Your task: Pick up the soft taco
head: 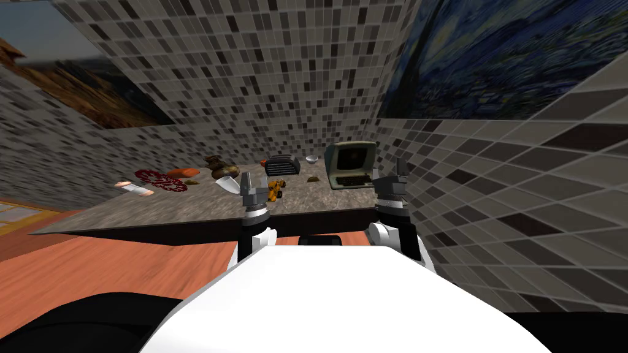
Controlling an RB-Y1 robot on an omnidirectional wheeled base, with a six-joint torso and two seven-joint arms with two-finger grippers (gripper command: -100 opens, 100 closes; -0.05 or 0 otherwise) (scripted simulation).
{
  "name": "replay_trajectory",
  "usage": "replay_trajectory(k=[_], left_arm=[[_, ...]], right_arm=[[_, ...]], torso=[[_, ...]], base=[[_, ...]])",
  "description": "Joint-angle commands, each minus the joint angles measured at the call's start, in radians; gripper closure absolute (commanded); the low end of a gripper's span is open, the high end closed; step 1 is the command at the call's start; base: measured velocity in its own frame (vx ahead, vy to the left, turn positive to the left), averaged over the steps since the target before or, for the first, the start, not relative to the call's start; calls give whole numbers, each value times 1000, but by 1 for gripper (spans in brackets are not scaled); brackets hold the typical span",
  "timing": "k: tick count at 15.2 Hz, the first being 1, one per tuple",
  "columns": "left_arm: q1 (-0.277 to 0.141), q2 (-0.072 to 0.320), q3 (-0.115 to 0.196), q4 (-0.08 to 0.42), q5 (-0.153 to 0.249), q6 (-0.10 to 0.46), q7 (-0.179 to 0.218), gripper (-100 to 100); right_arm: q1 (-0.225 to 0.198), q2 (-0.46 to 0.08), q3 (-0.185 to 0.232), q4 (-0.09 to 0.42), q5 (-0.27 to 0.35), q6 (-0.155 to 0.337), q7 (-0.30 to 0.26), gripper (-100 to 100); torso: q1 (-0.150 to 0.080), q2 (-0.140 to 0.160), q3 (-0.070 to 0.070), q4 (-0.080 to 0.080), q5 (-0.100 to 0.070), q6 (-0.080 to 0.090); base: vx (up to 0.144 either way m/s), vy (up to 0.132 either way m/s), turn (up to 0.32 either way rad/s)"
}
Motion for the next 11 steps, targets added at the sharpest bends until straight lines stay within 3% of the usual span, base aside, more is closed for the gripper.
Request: replay_trajectory(k=[1,5,9,10,11], left_arm=[[-15,37,17,23,0,34,3,-100],[-38,71,43,56,1,84,9,-100],[-69,109,79,103,2,154,16,-100],[-88,128,100,130,2,180,20,-100],[-88,128,100,130,2,196,20,-100]], right_arm=[[0,0,0,0,0,0,0,0],[0,0,0,0,0,0,0,0],[0,0,0,0,0,0,0,0],[0,0,0,0,0,0,0,0],[0,0,0,0,0,0,0,0]], torso=[[0,0,0,0,0,0],[1,7,4,1,0,0],[1,3,2,1,0,1],[1,3,2,1,0,0],[1,2,1,1,0,1]], base=[[-49,-3,-86],[-93,5,-131],[-40,6,-139],[-31,4,-158],[-29,4,-166]])
